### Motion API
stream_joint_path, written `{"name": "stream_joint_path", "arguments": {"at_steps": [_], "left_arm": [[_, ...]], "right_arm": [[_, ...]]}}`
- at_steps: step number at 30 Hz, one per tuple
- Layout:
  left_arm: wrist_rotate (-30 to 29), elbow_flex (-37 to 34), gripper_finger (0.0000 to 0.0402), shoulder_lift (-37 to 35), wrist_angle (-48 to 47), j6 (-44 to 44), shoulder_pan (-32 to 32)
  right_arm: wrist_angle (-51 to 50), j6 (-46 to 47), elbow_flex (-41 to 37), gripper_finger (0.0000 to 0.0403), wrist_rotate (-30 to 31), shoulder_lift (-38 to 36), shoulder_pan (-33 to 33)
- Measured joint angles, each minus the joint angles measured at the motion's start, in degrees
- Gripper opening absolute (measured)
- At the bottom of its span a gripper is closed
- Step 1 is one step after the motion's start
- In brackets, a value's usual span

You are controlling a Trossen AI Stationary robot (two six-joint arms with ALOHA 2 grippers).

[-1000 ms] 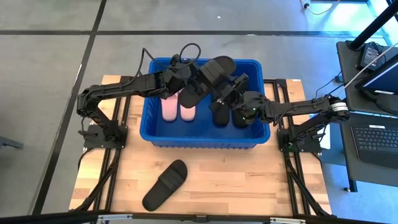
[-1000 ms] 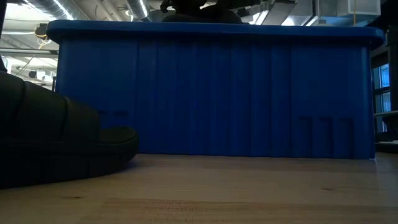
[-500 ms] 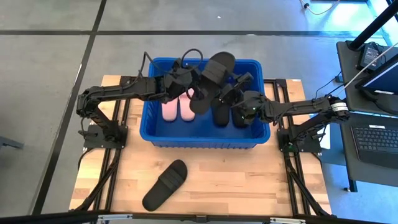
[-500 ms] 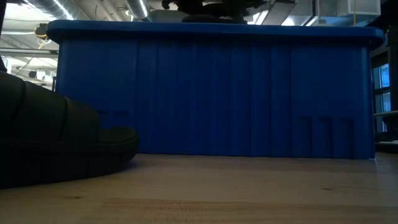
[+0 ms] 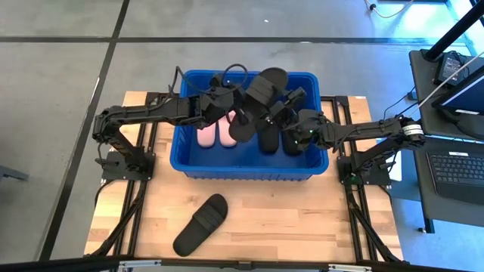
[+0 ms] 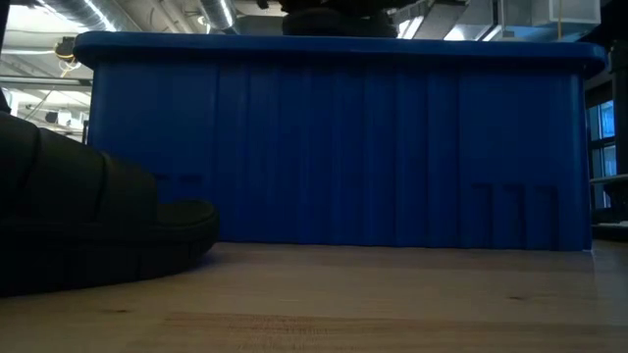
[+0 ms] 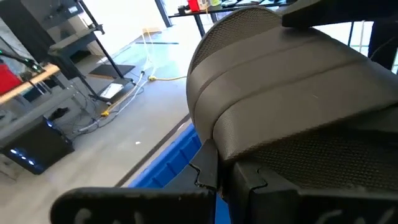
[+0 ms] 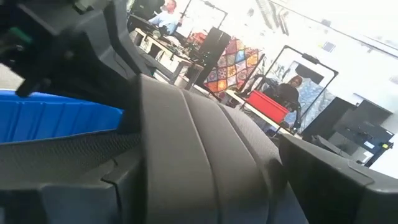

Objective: Pick and place slides into bin
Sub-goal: Put the black slipper into the blue bin

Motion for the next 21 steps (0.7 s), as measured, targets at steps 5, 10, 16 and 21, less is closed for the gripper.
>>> {"name": "stream_joint_path", "arguments": {"at_steps": [5, 10, 16, 21], "left_arm": [[-4.71, 0.00, 0.0003, 0.00, 0.34, 4.97, -1.75], [-7.48, 0.00, 0.0002, 0.00, 0.21, 8.98, -3.22], [-8.35, 0.00, 0.0002, 0.00, 0.44, 13.81, -4.22], [-8.28, -0.02, 0.0002, 0.00, 1.73, 18.23, -4.73]], "right_arm": [[-0.13, -0.08, 0.00, 0.0296, -0.51, 0.00, -0.02], [-1.94, 1.34, 0.04, 0.0277, -2.78, -0.09, -0.21], [-3.36, 1.70, 0.04, 0.0273, -4.31, -0.09, -0.22], [-6.05, 6.02, 0.07, 0.0273, -4.81, -0.11, -0.22]]}}
